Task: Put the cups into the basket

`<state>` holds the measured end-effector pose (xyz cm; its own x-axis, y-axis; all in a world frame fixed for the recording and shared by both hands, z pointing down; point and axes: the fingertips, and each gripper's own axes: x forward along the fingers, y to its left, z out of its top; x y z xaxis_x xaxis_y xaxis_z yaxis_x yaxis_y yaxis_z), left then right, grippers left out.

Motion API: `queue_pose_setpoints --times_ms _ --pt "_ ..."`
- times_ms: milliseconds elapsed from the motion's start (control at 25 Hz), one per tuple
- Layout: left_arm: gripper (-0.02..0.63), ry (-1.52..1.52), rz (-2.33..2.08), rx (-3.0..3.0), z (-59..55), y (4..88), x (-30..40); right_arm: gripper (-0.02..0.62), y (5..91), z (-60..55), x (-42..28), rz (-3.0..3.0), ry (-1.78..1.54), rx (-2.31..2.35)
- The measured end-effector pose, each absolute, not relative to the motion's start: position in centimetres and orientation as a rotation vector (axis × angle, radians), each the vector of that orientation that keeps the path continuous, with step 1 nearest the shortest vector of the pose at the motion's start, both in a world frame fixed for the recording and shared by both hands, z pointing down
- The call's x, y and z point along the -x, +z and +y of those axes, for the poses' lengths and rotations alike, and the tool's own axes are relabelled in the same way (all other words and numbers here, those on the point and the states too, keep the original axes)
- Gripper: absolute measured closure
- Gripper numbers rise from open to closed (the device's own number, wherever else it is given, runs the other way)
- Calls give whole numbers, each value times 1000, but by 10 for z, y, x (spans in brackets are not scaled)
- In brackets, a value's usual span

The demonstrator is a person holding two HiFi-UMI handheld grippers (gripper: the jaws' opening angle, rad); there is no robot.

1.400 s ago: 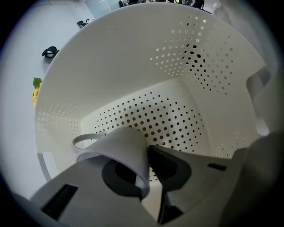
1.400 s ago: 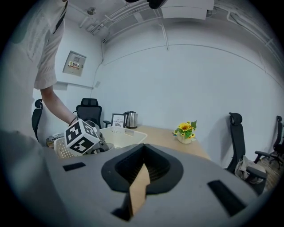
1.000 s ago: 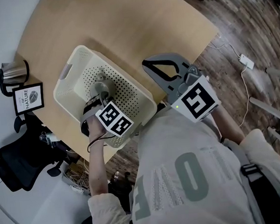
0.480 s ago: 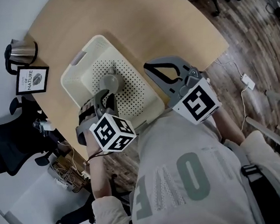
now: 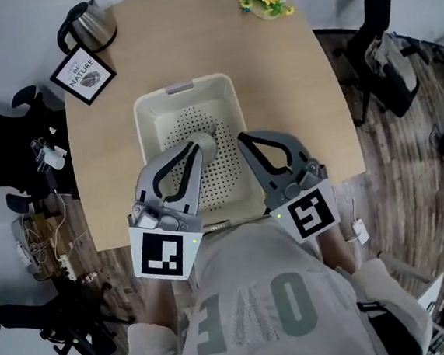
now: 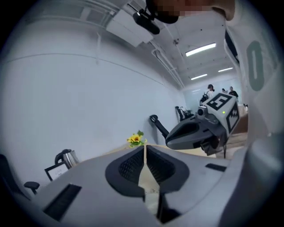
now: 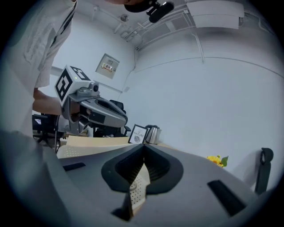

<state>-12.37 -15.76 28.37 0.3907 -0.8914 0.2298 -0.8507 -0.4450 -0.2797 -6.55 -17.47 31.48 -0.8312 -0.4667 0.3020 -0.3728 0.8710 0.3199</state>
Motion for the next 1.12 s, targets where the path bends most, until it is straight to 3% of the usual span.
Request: queue_pose_setpoints --times_ms 200,440,1120 --pt "597 -535 1898 2164 -149 280 165 597 278 -176 103 -2889 -248 -739" --pt "597 -482 1951 2070 -145 285 173 597 289 -165 129 -2850 -313 -637" --pt "597 -503 1992 2019 -140 293 191 597 311 -160 120 -2729 -468 -541"
